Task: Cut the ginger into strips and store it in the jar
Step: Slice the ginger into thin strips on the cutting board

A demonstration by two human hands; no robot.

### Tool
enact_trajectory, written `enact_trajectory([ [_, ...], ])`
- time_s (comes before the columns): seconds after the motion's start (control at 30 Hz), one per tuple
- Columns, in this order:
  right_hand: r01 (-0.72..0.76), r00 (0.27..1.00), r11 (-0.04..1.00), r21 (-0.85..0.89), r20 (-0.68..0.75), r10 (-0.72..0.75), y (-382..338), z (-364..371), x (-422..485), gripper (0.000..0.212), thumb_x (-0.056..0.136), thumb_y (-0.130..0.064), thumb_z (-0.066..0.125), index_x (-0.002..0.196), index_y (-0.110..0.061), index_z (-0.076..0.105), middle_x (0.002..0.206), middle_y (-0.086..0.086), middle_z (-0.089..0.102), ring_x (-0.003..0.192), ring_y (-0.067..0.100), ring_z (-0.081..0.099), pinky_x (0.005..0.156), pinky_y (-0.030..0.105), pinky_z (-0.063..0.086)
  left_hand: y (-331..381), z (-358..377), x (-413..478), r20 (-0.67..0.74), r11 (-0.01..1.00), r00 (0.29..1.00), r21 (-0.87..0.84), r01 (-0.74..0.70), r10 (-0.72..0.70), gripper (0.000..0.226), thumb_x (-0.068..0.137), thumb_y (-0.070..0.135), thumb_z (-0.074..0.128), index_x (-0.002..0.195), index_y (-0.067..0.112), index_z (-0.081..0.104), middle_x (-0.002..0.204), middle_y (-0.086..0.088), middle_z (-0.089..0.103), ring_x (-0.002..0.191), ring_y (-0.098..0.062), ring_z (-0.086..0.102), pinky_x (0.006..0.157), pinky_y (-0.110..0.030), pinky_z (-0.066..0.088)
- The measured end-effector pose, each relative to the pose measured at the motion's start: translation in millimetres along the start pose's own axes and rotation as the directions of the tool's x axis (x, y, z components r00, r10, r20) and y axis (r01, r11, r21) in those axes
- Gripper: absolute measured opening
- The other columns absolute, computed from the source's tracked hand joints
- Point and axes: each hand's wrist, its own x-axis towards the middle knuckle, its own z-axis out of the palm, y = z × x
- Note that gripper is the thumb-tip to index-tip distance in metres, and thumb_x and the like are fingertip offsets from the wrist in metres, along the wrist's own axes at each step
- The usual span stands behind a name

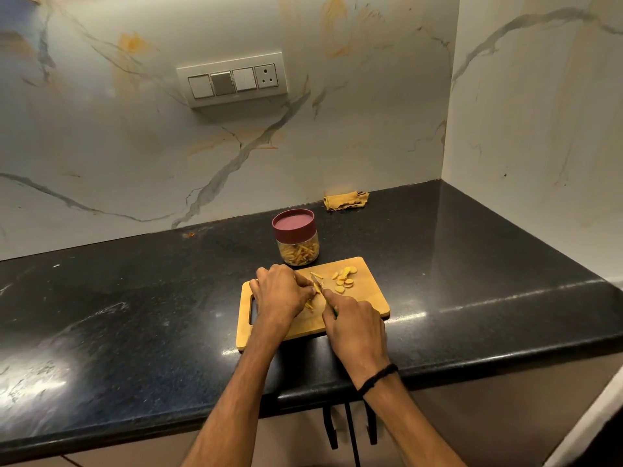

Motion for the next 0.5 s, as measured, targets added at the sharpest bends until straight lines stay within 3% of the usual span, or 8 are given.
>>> enact_trajectory([
  [0.5, 0.041, 0.999, 0.998, -0.047, 0.009, -0.041, 0.2, -0.5, 0.1, 0.039, 0.105, -0.031, 0.037, 0.143, -0.036, 0.043, 0.101, -0.001, 0.067, 0.074, 0.010, 0.046, 0.062, 0.023, 0.036, 2.7, -1.3, -1.6, -0.009, 1.000, 1.000, 0.014, 0.003, -0.003, 0.024, 0.086, 0.042, 0.075, 0.107, 0.031, 0.078, 0.115, 0.004, 0.066, 0.113, -0.021, 0.041, 0.096, -0.039, 0.035],
])
